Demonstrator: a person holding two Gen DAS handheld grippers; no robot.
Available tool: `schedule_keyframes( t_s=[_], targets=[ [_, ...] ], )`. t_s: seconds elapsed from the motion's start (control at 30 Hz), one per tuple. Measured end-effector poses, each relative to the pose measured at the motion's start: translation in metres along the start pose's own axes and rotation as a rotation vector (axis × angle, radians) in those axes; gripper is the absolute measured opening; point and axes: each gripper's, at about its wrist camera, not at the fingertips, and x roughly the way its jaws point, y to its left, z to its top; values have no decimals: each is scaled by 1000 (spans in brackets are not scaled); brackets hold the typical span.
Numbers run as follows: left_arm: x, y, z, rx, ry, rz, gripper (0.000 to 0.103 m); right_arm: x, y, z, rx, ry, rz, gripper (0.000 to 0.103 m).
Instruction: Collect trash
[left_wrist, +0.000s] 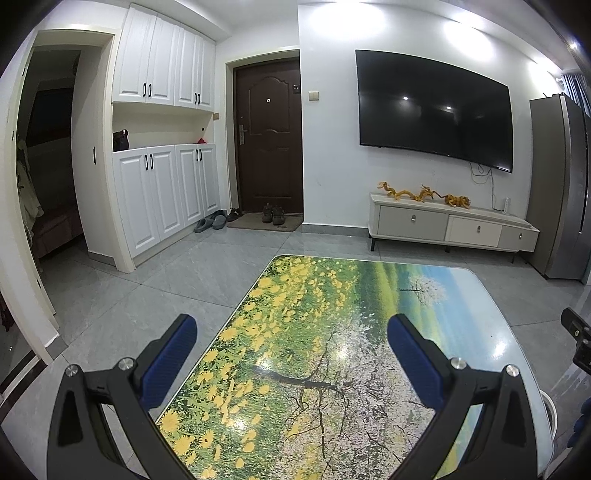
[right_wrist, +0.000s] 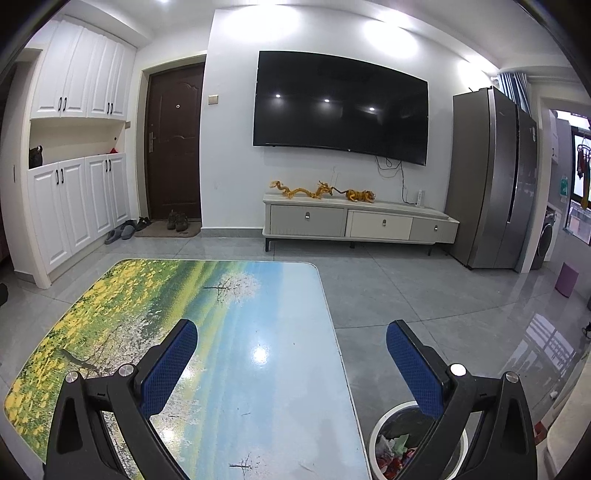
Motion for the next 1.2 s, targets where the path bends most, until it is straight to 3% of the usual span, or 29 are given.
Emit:
schedule_keyframes(
  t_s=[0.57,1.2],
  targets=[
    [-35,-27,10,44,-22,-24,103,-31,-31,2,61,-68,9,103],
    [-27,-25,17,45,-63,-29,103,-28,-31,9,81,-102,-5,103]
  ],
)
